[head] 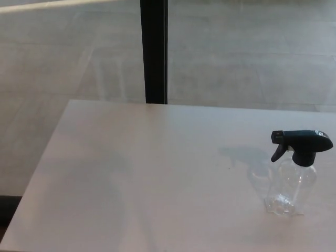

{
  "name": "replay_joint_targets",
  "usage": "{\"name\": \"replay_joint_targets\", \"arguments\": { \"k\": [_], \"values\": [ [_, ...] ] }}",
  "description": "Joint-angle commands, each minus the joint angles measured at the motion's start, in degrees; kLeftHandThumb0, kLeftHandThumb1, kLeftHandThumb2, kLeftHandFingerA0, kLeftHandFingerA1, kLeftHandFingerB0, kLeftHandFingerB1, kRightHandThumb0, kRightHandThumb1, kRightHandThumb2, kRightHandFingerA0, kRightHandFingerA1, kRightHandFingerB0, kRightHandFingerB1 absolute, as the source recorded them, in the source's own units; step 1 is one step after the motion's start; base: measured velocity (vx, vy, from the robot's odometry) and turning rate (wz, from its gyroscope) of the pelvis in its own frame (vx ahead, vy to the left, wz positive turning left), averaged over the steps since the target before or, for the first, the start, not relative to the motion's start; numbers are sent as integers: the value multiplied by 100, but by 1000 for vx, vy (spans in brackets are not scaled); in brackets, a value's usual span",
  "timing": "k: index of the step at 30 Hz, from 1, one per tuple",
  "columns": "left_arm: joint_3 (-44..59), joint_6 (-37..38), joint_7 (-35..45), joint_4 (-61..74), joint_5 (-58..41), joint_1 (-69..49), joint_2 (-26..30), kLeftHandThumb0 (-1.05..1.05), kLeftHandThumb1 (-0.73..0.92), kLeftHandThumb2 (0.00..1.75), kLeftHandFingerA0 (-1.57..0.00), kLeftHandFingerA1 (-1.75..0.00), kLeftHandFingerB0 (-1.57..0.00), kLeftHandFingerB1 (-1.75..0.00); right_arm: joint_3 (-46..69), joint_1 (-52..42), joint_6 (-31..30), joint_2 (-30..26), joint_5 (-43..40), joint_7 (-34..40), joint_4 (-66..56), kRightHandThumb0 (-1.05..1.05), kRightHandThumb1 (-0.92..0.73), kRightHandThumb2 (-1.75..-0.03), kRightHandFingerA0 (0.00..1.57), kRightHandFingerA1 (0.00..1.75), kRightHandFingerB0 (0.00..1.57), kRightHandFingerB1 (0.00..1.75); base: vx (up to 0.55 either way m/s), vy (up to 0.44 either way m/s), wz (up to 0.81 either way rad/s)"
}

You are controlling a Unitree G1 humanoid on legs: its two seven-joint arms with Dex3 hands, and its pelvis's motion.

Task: The robot uses its right hand to grab and lift the lid of the spray bottle kept in the middle of the desk and places the lid on the right side of the bottle

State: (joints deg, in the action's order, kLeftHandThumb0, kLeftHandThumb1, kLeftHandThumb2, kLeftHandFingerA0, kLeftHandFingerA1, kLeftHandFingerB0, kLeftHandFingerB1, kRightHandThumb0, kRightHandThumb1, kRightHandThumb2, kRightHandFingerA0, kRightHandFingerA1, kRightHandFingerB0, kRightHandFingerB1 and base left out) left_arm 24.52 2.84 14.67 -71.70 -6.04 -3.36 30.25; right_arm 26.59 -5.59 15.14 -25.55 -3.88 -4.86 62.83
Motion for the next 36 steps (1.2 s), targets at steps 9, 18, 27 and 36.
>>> {"name": "replay_joint_targets", "arguments": {
  "k": [9,18,27,36],
  "values": [
    [161,177,363,-182,-248,65,152,-84,70,108,-49,-60,-34,-53,1502,1385,-971,-1381,-1392,-263,-521,-70,-70,-62,30,57,17,27,0,0,0],
    [159,133,317,-206,-238,150,195,-82,86,65,-56,-50,-40,-40,1166,2265,-1149,-1622,-1427,-473,-3491,-72,-72,-63,22,41,7,22,0,0,0],
    [138,184,359,-168,-232,116,165,-81,88,66,-55,-50,-39,-39,-202,3141,-1641,-1589,-1195,-1108,-5415,-76,-51,-87,25,48,12,41,0,0,0],
    [174,136,333,-179,-269,125,138,-82,87,65,-56,-51,-38,-40,-2397,3459,-1087,-1776,428,-2097,-5609,-77,-53,-87,21,47,13,42,0,0,0]
  ]
}}
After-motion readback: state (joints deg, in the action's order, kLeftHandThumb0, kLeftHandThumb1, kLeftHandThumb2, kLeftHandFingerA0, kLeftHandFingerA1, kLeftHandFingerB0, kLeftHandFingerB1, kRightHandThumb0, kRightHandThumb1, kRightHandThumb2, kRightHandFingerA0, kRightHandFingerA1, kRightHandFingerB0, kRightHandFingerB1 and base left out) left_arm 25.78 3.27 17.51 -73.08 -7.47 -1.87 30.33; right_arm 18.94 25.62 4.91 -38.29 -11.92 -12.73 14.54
